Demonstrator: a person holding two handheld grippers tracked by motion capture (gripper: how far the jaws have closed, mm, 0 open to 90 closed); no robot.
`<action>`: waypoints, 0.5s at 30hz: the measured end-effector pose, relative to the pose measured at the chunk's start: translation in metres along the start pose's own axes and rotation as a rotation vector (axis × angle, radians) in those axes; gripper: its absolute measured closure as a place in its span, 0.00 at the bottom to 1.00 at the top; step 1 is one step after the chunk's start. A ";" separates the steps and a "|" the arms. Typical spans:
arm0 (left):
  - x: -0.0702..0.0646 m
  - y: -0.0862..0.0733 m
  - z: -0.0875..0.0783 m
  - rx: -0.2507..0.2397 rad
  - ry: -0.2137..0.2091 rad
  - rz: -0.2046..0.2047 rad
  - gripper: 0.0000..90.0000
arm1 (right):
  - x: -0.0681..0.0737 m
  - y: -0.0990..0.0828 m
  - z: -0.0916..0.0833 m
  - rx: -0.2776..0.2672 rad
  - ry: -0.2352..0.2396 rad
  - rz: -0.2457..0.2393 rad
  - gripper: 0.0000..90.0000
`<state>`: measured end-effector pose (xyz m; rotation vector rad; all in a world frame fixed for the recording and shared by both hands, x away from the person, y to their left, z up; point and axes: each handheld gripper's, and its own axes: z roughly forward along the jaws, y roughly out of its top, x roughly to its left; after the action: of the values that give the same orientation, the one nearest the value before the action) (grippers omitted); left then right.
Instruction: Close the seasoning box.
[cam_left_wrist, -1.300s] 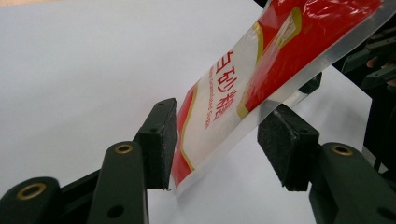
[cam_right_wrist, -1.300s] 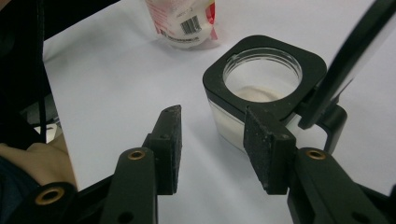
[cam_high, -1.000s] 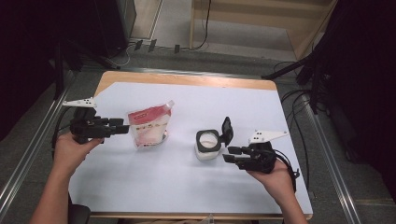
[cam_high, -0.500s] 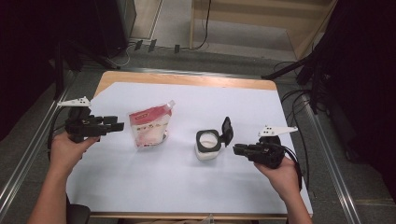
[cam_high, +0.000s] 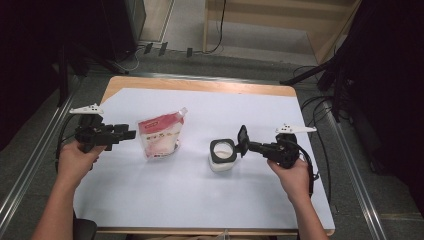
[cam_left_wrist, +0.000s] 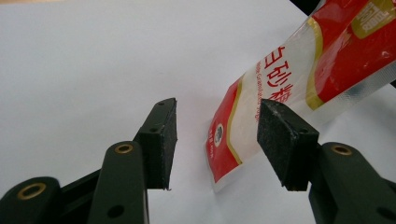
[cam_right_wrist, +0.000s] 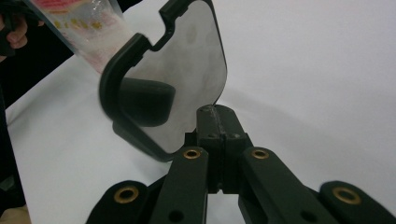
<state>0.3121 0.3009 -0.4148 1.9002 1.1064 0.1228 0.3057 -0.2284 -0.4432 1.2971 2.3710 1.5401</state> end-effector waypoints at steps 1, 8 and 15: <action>0.000 0.000 0.000 0.002 -0.002 -0.001 0.53 | -0.001 0.001 0.002 0.010 -0.001 0.002 1.00; -0.001 -0.001 0.004 0.010 -0.005 -0.008 0.52 | -0.004 0.011 0.016 0.013 0.000 -0.011 1.00; -0.002 -0.002 0.005 0.011 0.006 0.018 0.53 | -0.007 0.017 0.026 0.018 -0.004 -0.002 1.00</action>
<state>0.3124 0.2970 -0.4186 1.9215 1.0959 0.1329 0.3316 -0.2112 -0.4462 1.2996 2.3882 1.5174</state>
